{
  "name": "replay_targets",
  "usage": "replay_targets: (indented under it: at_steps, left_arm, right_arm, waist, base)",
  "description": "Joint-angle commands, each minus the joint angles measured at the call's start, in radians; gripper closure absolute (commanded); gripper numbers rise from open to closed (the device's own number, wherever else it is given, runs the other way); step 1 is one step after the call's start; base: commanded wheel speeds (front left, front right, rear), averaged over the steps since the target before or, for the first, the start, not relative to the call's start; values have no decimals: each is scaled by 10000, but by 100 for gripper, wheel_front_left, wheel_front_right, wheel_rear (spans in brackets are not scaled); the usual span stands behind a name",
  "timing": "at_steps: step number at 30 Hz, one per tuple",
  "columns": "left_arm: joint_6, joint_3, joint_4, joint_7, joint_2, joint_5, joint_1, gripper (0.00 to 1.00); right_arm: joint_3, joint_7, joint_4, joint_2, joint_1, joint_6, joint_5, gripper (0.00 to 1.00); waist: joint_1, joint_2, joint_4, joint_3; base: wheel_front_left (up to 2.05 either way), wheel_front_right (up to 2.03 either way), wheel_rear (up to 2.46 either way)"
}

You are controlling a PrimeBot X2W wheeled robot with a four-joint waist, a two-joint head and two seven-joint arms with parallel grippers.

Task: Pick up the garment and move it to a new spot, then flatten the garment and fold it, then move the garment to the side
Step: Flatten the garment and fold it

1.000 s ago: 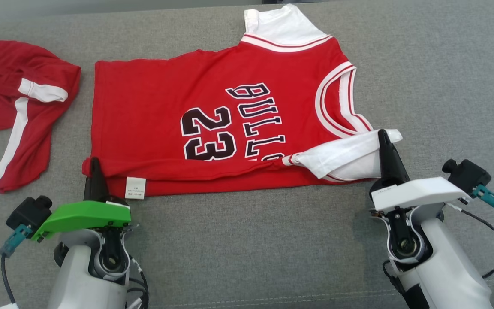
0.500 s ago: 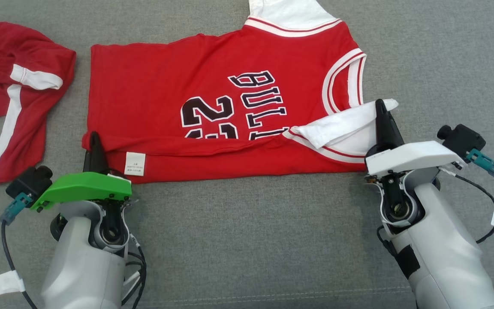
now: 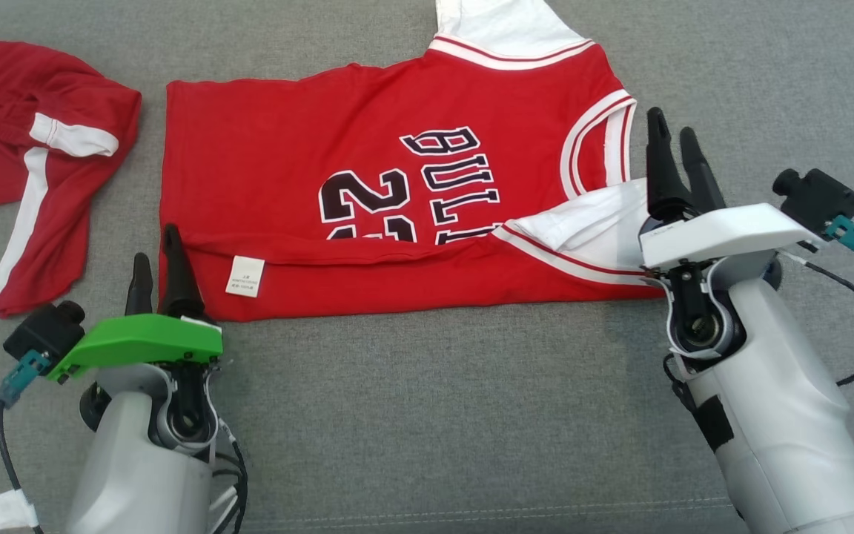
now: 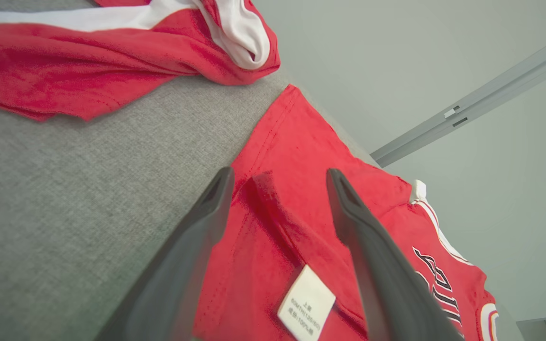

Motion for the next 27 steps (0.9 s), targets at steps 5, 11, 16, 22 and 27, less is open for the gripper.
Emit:
replay_targets:
  at_steps: [5, 11, 16, 22, 27]
  left_arm:
    - [-14, -42, -158, 3, 42, 349, 819, 0]
    - [294, -216, 271, 195, 64, 443, 1286, 0]
    - [549, -109, 563, 582, 137, 224, 1289, 0]
    - [644, 17, 879, 973, 208, -68, 1019, 0]
    - [661, 79, 1126, 975, 231, -192, 809, 68]
  right_arm:
    - [-580, -30, -592, -282, 791, 0, -1627, 0]
    - [-995, -30, -1167, -356, 2019, 0, -3319, 0]
    - [-1108, -8, -1268, -230, 2819, 0, -4329, 0]
    - [-1076, 416, -1343, -61, 3187, 0, -4714, 0]
    - [-1026, 887, -1028, 11, 3179, 0, -4834, 0]
  waist:
    - [0, 0, 59, -287]
    - [0, 0, 36, -676]
    - [0, 0, -183, -872]
    - [0, 0, -533, -855]
    - [0, 0, -685, -775]
  base:
    - [0, 0, 0]
    - [0, 0, 0]
    - [0, 0, 0]
    - [0, 0, 0]
    - [0, 0, 0]
